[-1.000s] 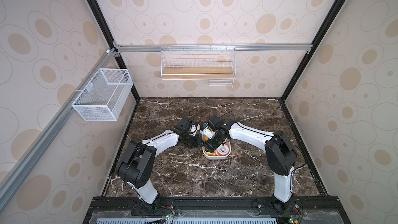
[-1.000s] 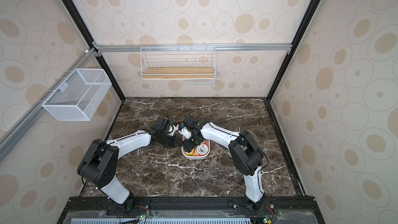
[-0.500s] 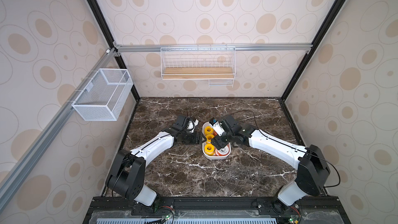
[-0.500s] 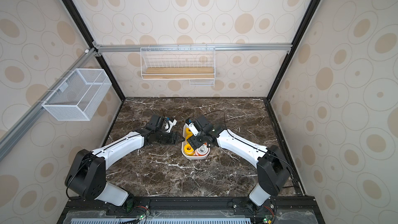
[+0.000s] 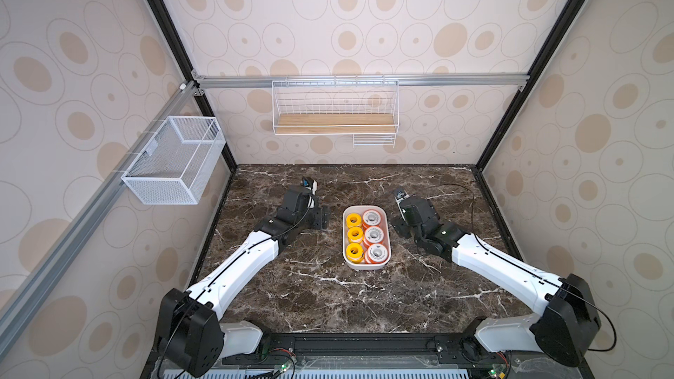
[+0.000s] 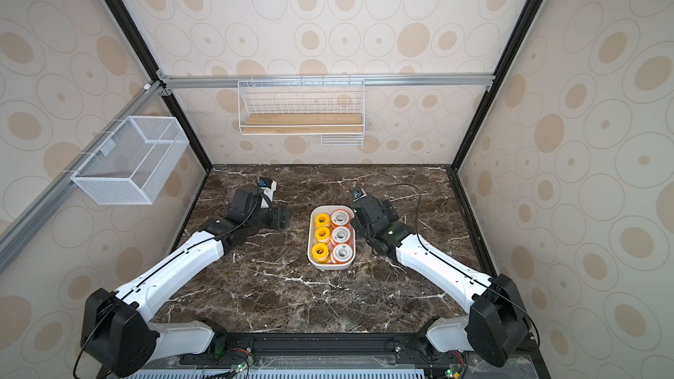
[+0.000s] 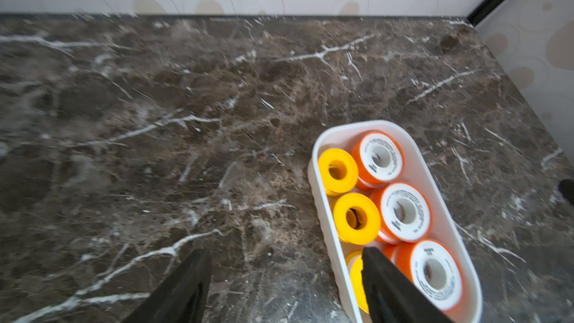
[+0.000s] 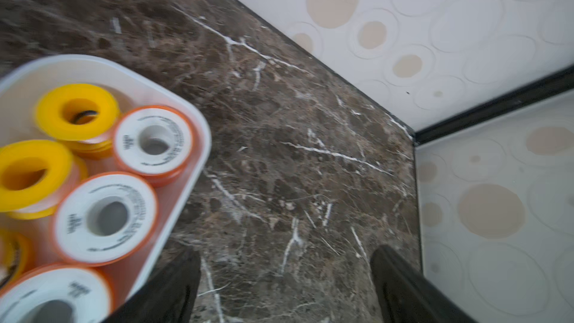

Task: Put the sealing tape into the storage box
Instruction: Reset both arms

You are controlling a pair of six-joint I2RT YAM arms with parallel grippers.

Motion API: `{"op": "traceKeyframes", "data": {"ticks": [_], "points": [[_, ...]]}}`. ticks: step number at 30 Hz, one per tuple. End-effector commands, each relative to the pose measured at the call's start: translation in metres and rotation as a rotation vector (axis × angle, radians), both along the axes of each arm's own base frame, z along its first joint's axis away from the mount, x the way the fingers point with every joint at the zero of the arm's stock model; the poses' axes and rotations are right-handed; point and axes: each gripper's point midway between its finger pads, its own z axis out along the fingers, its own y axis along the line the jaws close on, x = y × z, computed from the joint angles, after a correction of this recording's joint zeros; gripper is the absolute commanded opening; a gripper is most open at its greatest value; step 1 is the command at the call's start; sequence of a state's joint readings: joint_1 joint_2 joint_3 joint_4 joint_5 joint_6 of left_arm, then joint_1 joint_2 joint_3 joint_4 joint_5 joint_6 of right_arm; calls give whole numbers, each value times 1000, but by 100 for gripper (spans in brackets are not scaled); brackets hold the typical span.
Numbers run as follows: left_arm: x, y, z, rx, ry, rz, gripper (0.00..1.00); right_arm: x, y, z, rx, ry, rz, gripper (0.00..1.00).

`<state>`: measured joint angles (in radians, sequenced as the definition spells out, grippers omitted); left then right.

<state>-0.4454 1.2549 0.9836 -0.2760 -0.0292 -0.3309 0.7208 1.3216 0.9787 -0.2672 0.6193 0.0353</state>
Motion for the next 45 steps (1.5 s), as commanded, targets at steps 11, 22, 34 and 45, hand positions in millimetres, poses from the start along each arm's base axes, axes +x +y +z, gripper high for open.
{"op": "traceKeyframes", "data": {"ticks": [11, 22, 34, 45], "points": [[-16, 135, 32, 367, -373, 522, 97, 26, -117, 18, -139, -271, -374, 92], [-21, 191, -14, 436, -325, 693, 99, 29, -168, -41, -52, -166, -471, 96], [0, 201, -58, 443, -284, 613, 99, 48, -170, -86, 52, -105, -369, 100], [10, 207, -77, 298, -358, 554, 99, 47, -172, -99, 174, -219, -276, 100]]}}
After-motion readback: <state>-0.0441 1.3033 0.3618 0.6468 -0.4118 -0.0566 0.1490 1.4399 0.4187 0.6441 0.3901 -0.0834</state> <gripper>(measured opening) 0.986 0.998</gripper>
